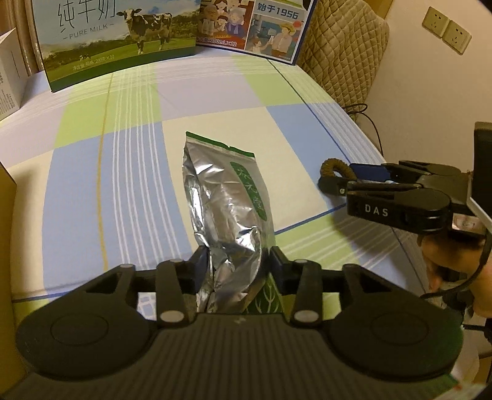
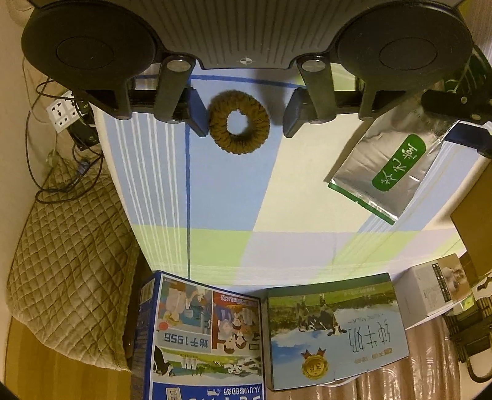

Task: Organize objects
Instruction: 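Grasp the silver tea bag with the left gripper while the right gripper grasps the brown ring, then carry the tea bag and brown ring over the cardboard box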

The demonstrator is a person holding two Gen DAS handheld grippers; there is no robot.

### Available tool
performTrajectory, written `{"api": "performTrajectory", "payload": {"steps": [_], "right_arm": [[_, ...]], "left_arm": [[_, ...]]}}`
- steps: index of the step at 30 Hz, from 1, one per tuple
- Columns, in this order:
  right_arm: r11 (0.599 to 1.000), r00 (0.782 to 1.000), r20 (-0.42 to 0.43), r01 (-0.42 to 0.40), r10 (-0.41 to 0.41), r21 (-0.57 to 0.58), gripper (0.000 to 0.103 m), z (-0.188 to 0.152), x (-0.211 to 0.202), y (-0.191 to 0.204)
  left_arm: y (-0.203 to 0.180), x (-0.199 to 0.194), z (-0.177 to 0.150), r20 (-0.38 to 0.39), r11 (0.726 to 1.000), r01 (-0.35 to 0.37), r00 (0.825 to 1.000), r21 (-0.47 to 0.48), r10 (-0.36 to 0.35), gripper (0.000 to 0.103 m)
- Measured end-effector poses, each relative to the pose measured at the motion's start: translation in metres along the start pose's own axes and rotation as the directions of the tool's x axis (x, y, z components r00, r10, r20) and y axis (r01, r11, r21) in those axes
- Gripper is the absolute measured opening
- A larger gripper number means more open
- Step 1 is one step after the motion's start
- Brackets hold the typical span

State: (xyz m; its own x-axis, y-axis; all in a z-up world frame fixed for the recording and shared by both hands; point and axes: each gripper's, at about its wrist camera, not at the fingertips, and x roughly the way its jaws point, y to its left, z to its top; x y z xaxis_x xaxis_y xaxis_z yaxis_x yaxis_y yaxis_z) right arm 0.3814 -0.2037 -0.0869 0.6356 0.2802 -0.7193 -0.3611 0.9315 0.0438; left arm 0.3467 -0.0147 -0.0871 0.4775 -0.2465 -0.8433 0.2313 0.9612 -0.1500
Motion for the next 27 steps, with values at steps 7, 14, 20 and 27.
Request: {"api": "performTrajectory", "payload": {"steps": [7,14,20,27], "right_arm": [[1.000,1.000,0.000,0.014,-0.014,0.014,0.016,-0.003,-0.005,0.002],[0.999,1.000,0.005,0.006,-0.007,0.041,0.016,-0.011,-0.021,0.009],[0.998,1.000,-0.002,0.003,-0.003,0.064,0.016,-0.017,-0.041,0.016],[0.997,1.000,-0.001,-0.014,0.015,0.081,0.016,-0.024,-0.079,0.030]], "left_arm": [[0.008,0.011,0.004,-0.013,1.000,-0.003,1.000,-0.011,0.003,0.057],[0.009,0.022,0.010,-0.047,1.000,0.020,0.999,-0.008,-0.021,0.054],[0.008,0.011,0.005,-0.063,0.999,0.035,0.997,-0.033,-0.037,0.035],[0.004,-0.026,-0.025,-0.058,0.995,0.046,0.997,-0.088,-0.051,0.034]]}}
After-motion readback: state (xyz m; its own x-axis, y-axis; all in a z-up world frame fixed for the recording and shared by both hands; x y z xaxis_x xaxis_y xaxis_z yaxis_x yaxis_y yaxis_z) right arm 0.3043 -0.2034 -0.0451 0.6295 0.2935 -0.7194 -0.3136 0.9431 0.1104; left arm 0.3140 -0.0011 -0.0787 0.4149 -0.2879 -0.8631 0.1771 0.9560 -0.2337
